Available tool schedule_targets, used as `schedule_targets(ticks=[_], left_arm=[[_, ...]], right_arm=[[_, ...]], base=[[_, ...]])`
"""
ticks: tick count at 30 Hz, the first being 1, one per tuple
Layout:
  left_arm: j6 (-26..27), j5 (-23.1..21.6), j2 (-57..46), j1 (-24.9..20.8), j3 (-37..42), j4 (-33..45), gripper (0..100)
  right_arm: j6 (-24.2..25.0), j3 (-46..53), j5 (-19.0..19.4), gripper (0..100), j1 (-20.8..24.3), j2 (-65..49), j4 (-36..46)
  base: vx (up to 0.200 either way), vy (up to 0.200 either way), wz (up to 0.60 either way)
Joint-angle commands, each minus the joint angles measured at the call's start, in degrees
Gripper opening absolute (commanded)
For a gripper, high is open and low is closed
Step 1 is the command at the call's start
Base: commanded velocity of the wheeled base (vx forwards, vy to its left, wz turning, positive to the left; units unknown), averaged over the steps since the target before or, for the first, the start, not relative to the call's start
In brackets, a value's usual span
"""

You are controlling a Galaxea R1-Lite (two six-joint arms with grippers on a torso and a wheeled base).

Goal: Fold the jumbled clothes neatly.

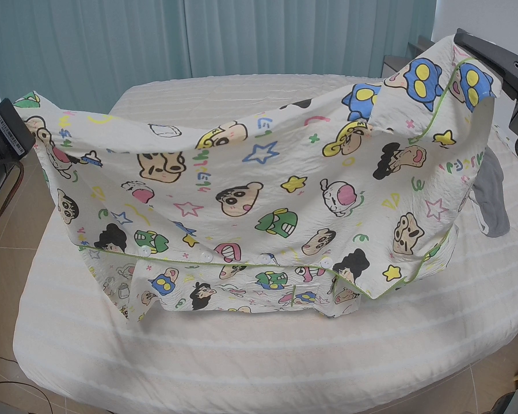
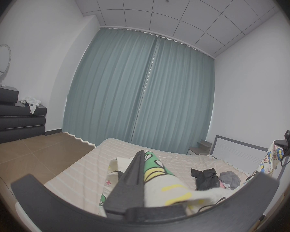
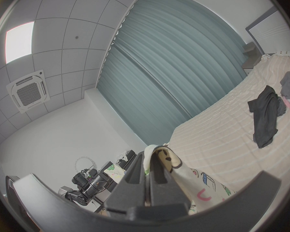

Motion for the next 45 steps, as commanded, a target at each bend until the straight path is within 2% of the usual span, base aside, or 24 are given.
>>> schedule_targets(ticks=[1, 13, 22, 27, 34, 38, 45], left_arm=[[0.0, 0.0, 0.2, 0.3, 0.1, 0.0, 0], [0.0, -0.1, -0.1, 0.3, 1.3, 0.0, 0], [0.0, -0.1, -1.0, 0.3, 1.5, 0.0, 0], [0.0, -0.3, -2.0, 0.2, 1.5, 0.0, 0], [0.1, -0.3, -3.6, 0.2, 3.0, 0.0, 0], [0.1, -0.2, -5.3, 0.0, 4.6, 0.0, 0], [0.1, 0.0, -8.8, 0.0, 5.3, 0.2, 0]], right_arm=[[0.0, 0.1, 0.0, 0, 0.0, -0.2, 0.0], [0.0, 1.0, -0.2, 0, 0.0, -1.7, 0.1], [-0.9, 2.1, -0.2, 0, 0.0, -4.2, 0.7], [-4.1, 2.9, 0.1, 0, 0.2, -6.9, 0.7], [-4.2, 2.7, 1.2, 0, 1.5, -10.2, 0.6], [-4.1, 3.1, 3.4, 0, 1.7, -12.4, 0.7], [-4.1, 3.1, 3.7, 0, 1.8, -14.1, 0.7]], base=[[0.0, 0.2, 0.0], [0.0, 0.0, 0.0], [-0.2, 0.0, 0.0], [-0.2, 0.0, 0.0], [-0.2, 0.0, 0.0], [0.0, 0.0, 0.0], [0.0, 0.0, 0.0]])
